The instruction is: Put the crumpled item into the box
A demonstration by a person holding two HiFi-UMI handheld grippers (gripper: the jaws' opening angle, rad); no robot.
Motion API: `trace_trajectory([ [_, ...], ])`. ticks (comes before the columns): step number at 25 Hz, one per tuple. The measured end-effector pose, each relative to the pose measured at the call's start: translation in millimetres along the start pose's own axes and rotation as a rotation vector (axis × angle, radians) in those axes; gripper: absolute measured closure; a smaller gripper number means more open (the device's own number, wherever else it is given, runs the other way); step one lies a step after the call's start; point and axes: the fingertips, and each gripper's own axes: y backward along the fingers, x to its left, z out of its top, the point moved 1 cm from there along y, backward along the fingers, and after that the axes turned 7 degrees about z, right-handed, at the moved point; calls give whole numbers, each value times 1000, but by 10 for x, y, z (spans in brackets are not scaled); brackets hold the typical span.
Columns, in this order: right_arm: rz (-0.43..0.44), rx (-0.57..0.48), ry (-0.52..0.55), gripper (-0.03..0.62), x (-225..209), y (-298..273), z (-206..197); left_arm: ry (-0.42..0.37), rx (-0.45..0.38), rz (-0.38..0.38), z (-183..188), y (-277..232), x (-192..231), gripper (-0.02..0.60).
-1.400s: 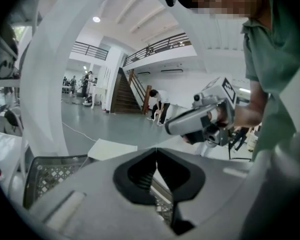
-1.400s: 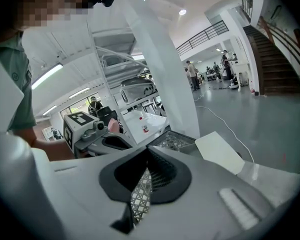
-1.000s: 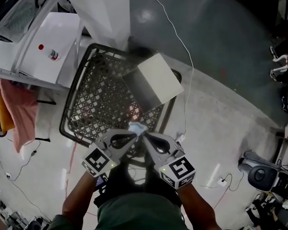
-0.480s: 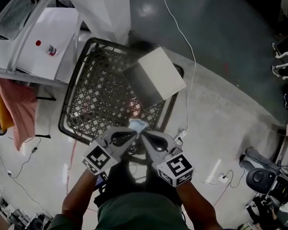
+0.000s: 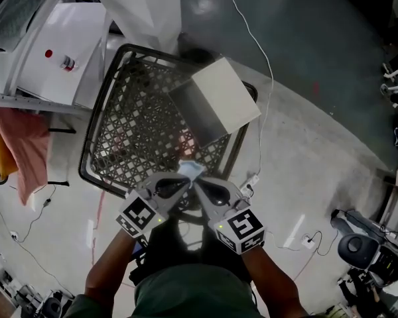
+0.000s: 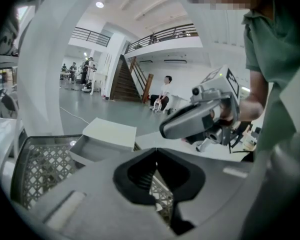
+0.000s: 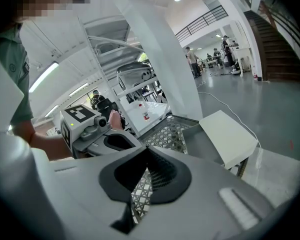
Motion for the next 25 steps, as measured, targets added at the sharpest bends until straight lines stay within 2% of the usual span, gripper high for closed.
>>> trace_trajectory([
  [18, -11, 102, -56, 588, -189, -300, -408, 0, 84, -42, -401, -249, -59, 578],
  [25, -15, 112, -73, 588, -266, -380, -510, 1, 97, -52, -541, -330, -63, 578],
])
